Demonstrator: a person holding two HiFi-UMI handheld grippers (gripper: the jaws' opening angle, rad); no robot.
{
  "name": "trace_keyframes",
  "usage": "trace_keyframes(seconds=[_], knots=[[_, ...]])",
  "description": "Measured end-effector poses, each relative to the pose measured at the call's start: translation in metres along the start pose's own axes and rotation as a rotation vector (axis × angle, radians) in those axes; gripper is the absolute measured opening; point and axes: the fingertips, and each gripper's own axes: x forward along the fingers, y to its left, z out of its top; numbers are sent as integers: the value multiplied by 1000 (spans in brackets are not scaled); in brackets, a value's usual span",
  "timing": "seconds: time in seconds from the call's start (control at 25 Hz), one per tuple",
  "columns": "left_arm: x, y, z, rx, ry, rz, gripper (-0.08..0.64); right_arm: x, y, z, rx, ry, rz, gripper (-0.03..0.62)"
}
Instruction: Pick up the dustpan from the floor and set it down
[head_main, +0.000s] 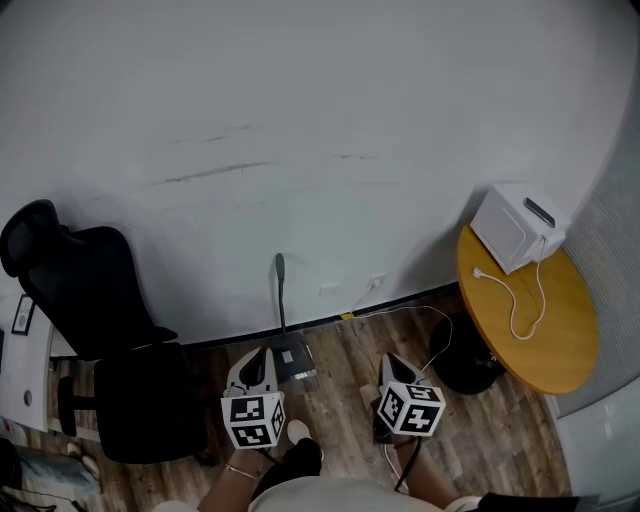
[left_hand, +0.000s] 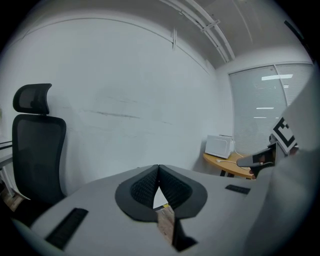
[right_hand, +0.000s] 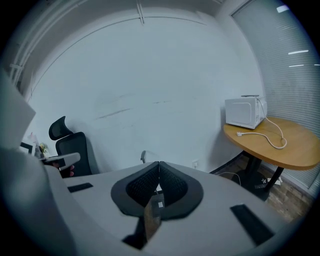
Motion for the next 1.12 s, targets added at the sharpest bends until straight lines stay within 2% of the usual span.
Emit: trace_keyframes(seconds=[0.48,0.84,1.12], knots=[[103,9,39,12,-3,11,17,92,-19,64,-1,-3,30,32],[157,25,44,22,36,38,17,155,-31,82,21,31,49,32],[186,30,31,7,98,82,17,191,-46,84,16,81,67,32]])
